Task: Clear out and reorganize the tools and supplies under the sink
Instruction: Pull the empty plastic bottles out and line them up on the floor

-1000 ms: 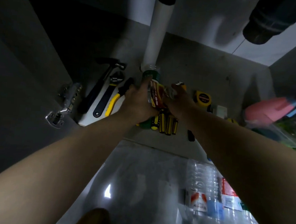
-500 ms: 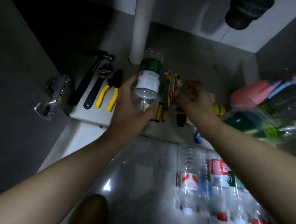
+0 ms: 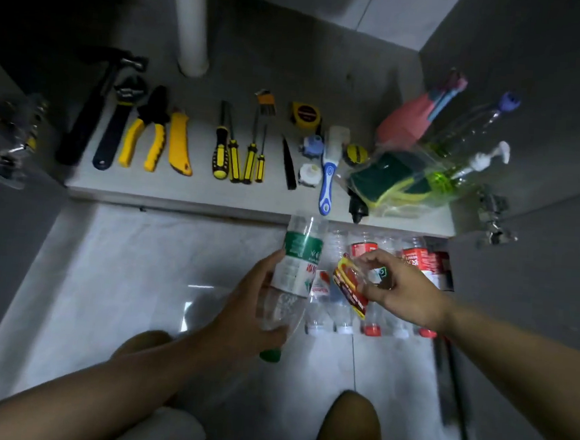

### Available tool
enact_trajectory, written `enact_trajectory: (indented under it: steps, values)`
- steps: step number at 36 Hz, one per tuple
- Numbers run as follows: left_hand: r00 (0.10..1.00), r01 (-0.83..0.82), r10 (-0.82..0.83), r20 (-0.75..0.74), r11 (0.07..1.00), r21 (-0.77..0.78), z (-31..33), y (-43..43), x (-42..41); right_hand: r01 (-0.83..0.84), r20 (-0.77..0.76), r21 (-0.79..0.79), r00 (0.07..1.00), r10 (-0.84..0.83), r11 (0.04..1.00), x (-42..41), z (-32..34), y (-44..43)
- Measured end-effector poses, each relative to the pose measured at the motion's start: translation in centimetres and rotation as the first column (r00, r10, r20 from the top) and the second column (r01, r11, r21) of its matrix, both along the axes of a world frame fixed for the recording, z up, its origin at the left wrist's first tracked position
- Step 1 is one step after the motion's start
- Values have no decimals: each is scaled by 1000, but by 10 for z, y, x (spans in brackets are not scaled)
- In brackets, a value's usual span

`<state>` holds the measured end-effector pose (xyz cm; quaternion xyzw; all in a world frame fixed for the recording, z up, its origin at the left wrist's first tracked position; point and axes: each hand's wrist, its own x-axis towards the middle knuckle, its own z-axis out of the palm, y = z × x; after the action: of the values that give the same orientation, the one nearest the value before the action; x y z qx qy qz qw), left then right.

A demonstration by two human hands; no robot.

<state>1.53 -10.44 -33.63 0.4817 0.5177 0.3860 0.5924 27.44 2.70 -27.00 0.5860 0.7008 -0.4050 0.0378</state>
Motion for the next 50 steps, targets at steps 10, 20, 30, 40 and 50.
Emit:
enact_trajectory:
  steps: [10,20,30,40,50]
  values:
    - [980,-175,157,-121,971,-162,-48,-2,20,-304,360,62,895,263,951,17,-12,-9]
    - [970,-222,200,-137,959,-177,-42,14,28,-295,592,222,798,112,929,61,-26,4]
    - [985,-158,144,-97,973,-166,-26,15,29,-120,583,335,805,-106,934,80,-43,29]
    - [987,-151,157,22,974,-171,-23,12,58,-99,624,454,745,-237,885,70,-50,23]
    - [999,-44,48,21,986,-159,-24,22,83,-137,661,229,748,-51,964,75,-54,6]
